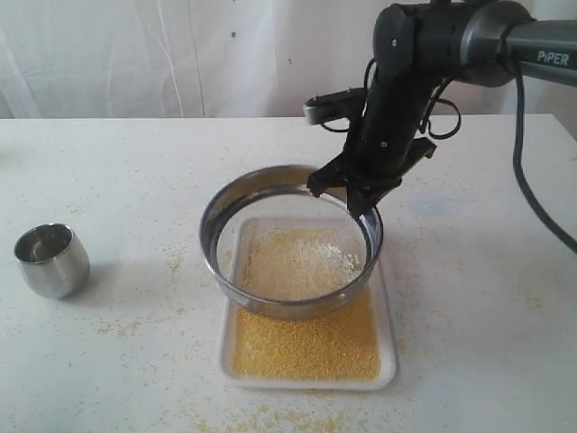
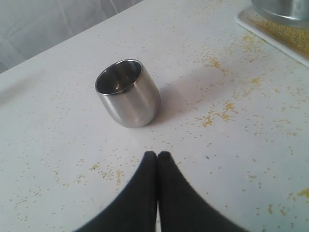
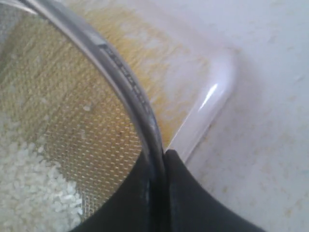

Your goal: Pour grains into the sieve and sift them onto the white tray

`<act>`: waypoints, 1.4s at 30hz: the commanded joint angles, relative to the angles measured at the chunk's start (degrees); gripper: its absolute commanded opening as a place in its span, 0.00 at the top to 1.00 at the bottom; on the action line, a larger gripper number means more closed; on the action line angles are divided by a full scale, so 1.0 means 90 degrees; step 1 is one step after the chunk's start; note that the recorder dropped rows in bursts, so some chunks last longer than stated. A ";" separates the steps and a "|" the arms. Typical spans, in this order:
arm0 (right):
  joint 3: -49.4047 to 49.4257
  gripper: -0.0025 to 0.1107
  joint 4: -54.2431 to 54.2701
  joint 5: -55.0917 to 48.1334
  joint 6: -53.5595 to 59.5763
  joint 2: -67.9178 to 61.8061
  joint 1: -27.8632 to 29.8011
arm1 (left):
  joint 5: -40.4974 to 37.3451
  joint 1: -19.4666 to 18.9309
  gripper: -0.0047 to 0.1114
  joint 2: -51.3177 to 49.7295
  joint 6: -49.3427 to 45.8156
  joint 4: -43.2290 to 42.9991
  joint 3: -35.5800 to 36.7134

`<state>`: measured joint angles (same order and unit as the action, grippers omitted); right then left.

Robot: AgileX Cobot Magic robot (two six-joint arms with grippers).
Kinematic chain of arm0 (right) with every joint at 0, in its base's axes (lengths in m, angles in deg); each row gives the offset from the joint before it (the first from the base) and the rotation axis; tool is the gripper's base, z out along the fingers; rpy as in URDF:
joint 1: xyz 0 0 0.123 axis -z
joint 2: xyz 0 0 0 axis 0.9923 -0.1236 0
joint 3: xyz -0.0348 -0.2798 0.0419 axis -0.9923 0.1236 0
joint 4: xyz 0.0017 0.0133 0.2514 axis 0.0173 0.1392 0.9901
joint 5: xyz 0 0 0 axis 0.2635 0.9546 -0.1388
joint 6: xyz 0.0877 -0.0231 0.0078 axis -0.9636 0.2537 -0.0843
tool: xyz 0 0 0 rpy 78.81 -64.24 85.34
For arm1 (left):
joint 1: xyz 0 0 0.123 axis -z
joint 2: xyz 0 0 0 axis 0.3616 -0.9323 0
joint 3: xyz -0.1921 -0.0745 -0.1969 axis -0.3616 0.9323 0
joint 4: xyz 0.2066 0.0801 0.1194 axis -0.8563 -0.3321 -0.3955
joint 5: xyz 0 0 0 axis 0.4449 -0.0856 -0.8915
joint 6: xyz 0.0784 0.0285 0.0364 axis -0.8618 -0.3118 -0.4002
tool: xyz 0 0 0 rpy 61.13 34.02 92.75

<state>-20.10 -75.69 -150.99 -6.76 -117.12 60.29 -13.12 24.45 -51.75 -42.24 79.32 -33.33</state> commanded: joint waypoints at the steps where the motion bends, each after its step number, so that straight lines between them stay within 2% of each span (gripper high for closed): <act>1: -0.0045 0.98 0.1555 -0.0584 0.2720 -0.0008 0.0093 | -0.0014 0.0040 0.95 0.0030 0.0005 0.0017 0.0017; 2: -0.0045 0.98 0.1054 -0.0584 0.1982 -0.0008 0.0093 | -0.0014 0.0040 0.95 0.0030 0.0005 0.0017 0.0017; 3: -0.0045 0.98 0.0057 0.0058 0.0352 0.0005 0.0142 | -0.0014 0.0040 0.95 0.0030 0.0005 0.0017 0.0017; 4: -0.0045 0.98 -0.0360 0.0309 -0.1050 0.0005 0.0189 | -0.0014 0.0040 0.95 0.0030 0.0005 0.0017 0.0017; 5: -0.0045 0.98 -0.0062 0.0189 -0.0888 0.0005 0.0217 | -0.0014 0.0040 0.95 0.0030 0.0005 0.0017 0.0017; 7: -0.0045 0.98 0.1621 -0.0584 0.2126 -0.0010 0.0182 | -0.0014 0.0040 0.95 0.0030 0.0005 0.0017 0.0017; 8: -0.0011 0.98 0.1874 -0.0584 0.2810 -0.0025 0.0135 | -0.0014 0.0040 0.95 0.0030 0.0005 0.0017 0.0017; 9: -0.0010 0.98 0.1545 -0.0584 0.2609 0.0011 0.0117 | -0.0014 0.0040 0.95 0.0030 0.0005 0.0017 0.0017; 11: -0.0022 0.98 0.0193 0.0313 0.0681 0.0056 0.0147 | -0.0014 0.0040 0.95 0.0030 0.0005 0.0017 0.0017; 12: -0.0022 0.98 -0.0453 0.0602 -0.1231 0.0071 0.0167 | -0.0014 0.0040 0.95 0.0030 0.0005 -0.0021 0.0017; 13: -0.0022 0.98 -0.0263 0.0537 -0.1215 0.0071 0.0179 | -0.0014 0.0040 0.95 0.0030 0.0005 -0.0034 0.0017; 15: -0.0036 0.98 0.1439 -0.0543 0.2056 0.0040 0.0139 | -0.0014 0.0040 0.95 0.0030 0.0005 -0.0034 0.0017; 16: -0.0036 0.98 0.1844 -0.0584 0.2965 0.0013 0.0113 | -0.0014 0.0028 0.95 0.0030 0.0005 -0.0033 0.0017; 17: -0.0036 0.98 0.1627 -0.0584 0.3044 0.0013 0.0088 | -0.0014 0.0028 0.95 0.0030 0.0005 -0.0033 0.0017; 18: -0.0036 0.98 0.0975 -0.0351 0.2167 0.0013 0.0088 | -0.0014 0.0028 0.95 0.0030 0.0005 -0.0033 0.0017; 20: -0.0036 0.98 -0.0369 0.0509 -0.1135 0.0025 0.0144 | -0.0014 0.0028 0.95 0.0030 0.0005 -0.0033 0.0017; 21: -0.0036 0.98 -0.0480 0.0491 -0.1618 0.0025 0.0157 | -0.0014 0.0028 0.95 0.0030 0.0005 -0.0033 0.0017; 22: -0.0036 0.98 -0.0082 0.0326 -0.0794 0.0025 0.0155 | -0.0014 0.0028 0.95 0.0030 0.0005 -0.0033 0.0017; 24: -0.0036 0.98 0.1484 -0.0584 0.2422 0.0025 0.0070 | -0.0014 0.0028 0.95 0.0030 0.0005 -0.0033 0.0017; 25: -0.0036 0.98 0.1787 -0.0584 0.3087 0.0025 0.0038 | -0.0014 0.0028 0.95 0.0030 0.0005 -0.0033 0.0017; 26: -0.0036 0.98 0.1706 -0.0584 0.3014 0.0037 0.0040 | -0.0014 0.0028 0.95 0.0030 0.0005 -0.0033 0.0017; 27: -0.0050 0.98 0.1224 -0.0482 0.2232 0.0040 0.0040 | -0.0014 0.0028 0.95 0.0030 0.0005 -0.0033 0.0017; 28: -0.0050 0.98 0.0502 0.0174 0.0877 0.0067 0.0056 | -0.0014 0.0028 0.95 0.0030 0.0005 -0.0033 0.0017; 29: -0.0050 0.98 -0.0098 0.0364 -0.0389 0.0080 0.0085 | -0.0014 0.0028 0.95 0.0030 0.0005 -0.0033 0.0017; 30: -0.0050 0.98 -0.0165 0.0374 -0.1214 0.0080 0.0102 | -0.0014 0.0028 0.95 0.0030 0.0005 -0.0033 0.0017; 31: -0.0050 0.98 0.1051 -0.0194 0.0720 0.0080 0.0088 | -0.0014 0.0028 0.95 0.0030 0.0005 -0.0033 0.0017; 32: -0.0050 0.98 0.1652 -0.0584 0.2127 0.0080 0.0050 | -0.0014 0.0028 0.95 0.0030 0.0005 -0.0033 0.0017; 33: -0.0050 0.98 0.1550 -0.0584 0.2688 0.0080 0.0020 | -0.0014 0.0028 0.95 0.0030 0.0005 -0.0033 0.0017; 34: -0.0050 0.98 0.0906 -0.0263 0.1683 0.0105 0.0020 | -0.0014 0.0028 0.95 0.0030 0.0005 -0.0033 0.0017; 35: -0.0050 0.98 -0.0673 0.0493 -0.0833 0.0123 0.0090 | -0.0014 0.0028 0.95 0.0030 0.0005 -0.0033 0.0017; 36: -0.0050 0.98 -0.0816 0.0438 -0.1694 0.0134 0.0103 | -0.0014 0.0028 0.95 0.0030 0.0005 -0.0033 0.0017; 38: -0.0050 0.98 0.1441 -0.0584 0.2173 0.0134 0.0023 | -0.0014 0.0028 0.95 0.0030 0.0005 -0.0033 0.0017; 39: -0.0050 0.98 0.1729 -0.0584 0.2808 0.0134 -0.0037 | -0.0014 0.0028 0.95 0.0030 0.0005 -0.0033 0.0017; 40: -0.0050 0.98 0.1148 -0.0584 0.2259 0.0196 -0.0033 | -0.0014 0.0028 0.95 0.0030 0.0005 -0.0033 0.0017; 41: -0.0050 0.98 0.0019 0.0226 0.1080 0.0245 -0.0019 | -0.0014 0.0028 0.95 0.0030 0.0005 -0.0033 0.0017; 42: -0.0050 0.98 -0.1172 0.0622 -0.1174 0.0289 0.0003 | -0.0014 0.0028 0.95 0.0030 0.0005 -0.0033 0.0017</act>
<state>-20.23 -71.57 -153.41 4.90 -116.41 59.16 -13.12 24.45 -51.75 -42.24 78.84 -33.33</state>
